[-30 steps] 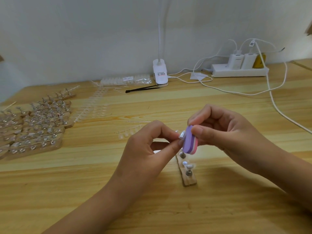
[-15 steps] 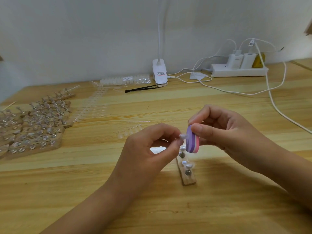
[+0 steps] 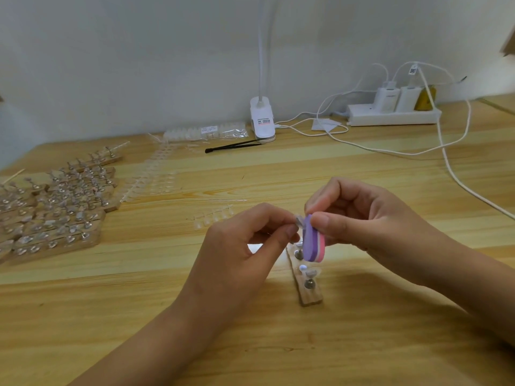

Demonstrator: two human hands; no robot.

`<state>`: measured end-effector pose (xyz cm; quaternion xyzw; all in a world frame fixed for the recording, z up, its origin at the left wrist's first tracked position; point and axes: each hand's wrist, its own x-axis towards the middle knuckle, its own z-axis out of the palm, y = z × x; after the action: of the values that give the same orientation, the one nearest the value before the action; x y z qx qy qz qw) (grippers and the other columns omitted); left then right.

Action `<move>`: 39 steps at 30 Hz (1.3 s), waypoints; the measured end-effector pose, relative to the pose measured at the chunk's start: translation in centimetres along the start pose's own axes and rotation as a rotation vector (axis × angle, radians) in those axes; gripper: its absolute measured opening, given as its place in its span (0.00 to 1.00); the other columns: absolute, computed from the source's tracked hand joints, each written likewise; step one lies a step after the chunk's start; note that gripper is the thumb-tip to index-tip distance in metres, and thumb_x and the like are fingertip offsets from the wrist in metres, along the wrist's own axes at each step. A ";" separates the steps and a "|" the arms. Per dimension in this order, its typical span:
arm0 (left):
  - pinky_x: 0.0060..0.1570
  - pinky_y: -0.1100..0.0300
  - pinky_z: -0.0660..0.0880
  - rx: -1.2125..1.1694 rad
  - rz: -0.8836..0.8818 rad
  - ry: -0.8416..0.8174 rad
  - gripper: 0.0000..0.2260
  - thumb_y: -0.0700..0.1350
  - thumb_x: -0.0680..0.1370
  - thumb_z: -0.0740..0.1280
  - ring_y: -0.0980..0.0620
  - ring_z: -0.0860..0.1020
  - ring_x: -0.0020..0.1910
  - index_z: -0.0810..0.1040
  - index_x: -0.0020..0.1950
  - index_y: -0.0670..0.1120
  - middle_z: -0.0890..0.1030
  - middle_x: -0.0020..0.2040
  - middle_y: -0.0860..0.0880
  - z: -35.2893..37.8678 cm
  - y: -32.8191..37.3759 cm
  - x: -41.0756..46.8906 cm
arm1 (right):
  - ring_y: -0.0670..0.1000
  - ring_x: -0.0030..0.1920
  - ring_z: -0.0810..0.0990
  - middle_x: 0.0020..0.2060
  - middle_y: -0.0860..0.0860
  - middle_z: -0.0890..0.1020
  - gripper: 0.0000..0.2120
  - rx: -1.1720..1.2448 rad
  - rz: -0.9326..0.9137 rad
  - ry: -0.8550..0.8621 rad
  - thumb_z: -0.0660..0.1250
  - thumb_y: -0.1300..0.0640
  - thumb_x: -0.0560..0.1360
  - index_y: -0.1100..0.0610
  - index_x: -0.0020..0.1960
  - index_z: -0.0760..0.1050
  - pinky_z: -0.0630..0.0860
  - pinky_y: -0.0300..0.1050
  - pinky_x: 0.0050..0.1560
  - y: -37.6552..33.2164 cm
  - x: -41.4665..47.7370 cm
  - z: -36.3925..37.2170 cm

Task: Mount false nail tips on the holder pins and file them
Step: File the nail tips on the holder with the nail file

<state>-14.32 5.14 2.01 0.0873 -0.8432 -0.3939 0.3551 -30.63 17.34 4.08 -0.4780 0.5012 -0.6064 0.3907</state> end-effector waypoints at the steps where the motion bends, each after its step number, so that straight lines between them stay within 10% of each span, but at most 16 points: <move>1: 0.47 0.66 0.79 -0.002 -0.001 0.003 0.06 0.42 0.77 0.70 0.58 0.84 0.45 0.81 0.50 0.53 0.84 0.43 0.58 0.0 0.0 0.0 | 0.50 0.41 0.85 0.40 0.52 0.85 0.06 -0.001 -0.008 0.016 0.75 0.56 0.71 0.56 0.46 0.80 0.80 0.38 0.43 0.0 0.0 0.1; 12: 0.52 0.63 0.78 -0.403 -0.233 0.020 0.06 0.47 0.74 0.71 0.52 0.84 0.53 0.81 0.49 0.48 0.86 0.49 0.49 -1.7 -0.1 0.8 | 0.47 0.41 0.84 0.39 0.51 0.84 0.07 0.143 0.003 0.305 0.74 0.52 0.67 0.52 0.42 0.82 0.81 0.38 0.45 0.5 0.8 -2.0; 24: 0.42 0.71 0.70 0.030 -0.224 -0.239 0.09 0.62 0.66 0.71 0.61 0.75 0.45 0.84 0.41 0.60 0.82 0.40 0.62 -1.5 -0.9 0.5 | 0.46 0.38 0.83 0.38 0.52 0.83 0.12 0.217 0.188 0.271 0.73 0.56 0.67 0.60 0.47 0.79 0.80 0.36 0.40 1.1 1.1 -2.0; 39: 0.34 0.63 0.70 0.477 0.382 -0.262 0.12 0.57 0.74 0.72 0.57 0.70 0.35 0.80 0.41 0.49 0.72 0.34 0.57 -1.7 0.2 0.3 | 0.45 0.39 0.83 0.38 0.52 0.83 0.09 0.182 0.224 0.244 0.72 0.56 0.69 0.59 0.47 0.80 0.79 0.36 0.40 1.1 1.1 -1.8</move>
<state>-13.38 4.08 3.07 -0.0430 -0.9513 -0.1196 0.2808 -32.63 16.54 3.16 -0.3047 0.5382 -0.6554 0.4335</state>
